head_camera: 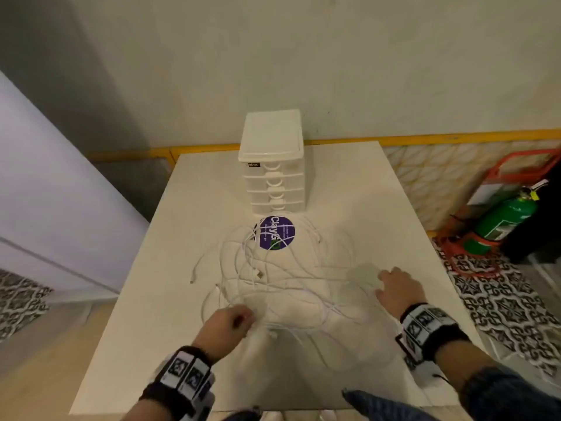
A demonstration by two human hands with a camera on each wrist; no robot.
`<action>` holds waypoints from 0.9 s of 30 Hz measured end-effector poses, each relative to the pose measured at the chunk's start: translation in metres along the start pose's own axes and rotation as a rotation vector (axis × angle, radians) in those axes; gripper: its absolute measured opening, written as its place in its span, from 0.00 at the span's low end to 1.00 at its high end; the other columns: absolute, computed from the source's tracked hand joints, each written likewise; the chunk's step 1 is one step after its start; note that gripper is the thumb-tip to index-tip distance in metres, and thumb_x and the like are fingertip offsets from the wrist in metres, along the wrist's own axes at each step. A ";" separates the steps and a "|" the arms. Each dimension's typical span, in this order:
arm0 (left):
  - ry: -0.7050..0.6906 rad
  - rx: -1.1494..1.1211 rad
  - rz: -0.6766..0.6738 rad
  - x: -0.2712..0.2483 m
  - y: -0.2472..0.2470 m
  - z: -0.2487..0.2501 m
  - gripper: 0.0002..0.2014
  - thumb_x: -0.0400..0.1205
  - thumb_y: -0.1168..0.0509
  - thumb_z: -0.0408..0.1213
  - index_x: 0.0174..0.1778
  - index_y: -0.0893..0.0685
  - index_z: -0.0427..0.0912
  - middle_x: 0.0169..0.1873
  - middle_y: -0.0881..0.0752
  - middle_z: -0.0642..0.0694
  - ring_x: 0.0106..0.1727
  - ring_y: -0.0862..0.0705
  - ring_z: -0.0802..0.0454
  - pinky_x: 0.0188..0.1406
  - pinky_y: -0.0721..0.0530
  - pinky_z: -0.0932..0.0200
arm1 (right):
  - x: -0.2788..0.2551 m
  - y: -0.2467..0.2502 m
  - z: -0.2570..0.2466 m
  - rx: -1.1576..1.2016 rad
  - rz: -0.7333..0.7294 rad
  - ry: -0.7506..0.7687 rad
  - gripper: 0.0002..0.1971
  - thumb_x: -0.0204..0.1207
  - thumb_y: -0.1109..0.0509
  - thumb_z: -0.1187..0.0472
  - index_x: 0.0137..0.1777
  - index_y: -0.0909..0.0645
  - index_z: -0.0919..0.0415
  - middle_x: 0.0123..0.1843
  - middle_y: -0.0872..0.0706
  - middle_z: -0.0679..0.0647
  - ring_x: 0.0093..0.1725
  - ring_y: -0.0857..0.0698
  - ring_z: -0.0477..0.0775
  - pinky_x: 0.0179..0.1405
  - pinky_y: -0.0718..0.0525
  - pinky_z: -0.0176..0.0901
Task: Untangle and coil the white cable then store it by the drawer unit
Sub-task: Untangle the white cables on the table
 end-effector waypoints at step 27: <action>0.416 0.059 -0.017 0.013 0.030 -0.049 0.06 0.75 0.29 0.38 0.37 0.19 0.43 0.30 0.17 0.49 0.33 0.16 0.46 0.35 0.19 0.59 | -0.028 0.104 -0.133 1.176 0.551 0.653 0.07 0.73 0.28 0.65 0.50 0.14 0.57 0.35 0.17 0.40 0.34 0.21 0.40 0.42 0.23 0.27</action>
Point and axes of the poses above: each hand's wrist, its own x-axis towards the middle knuckle, its own y-axis out of the back of the hand, z = x × y, the point moved 1 cm from there along x, towards the middle knuckle
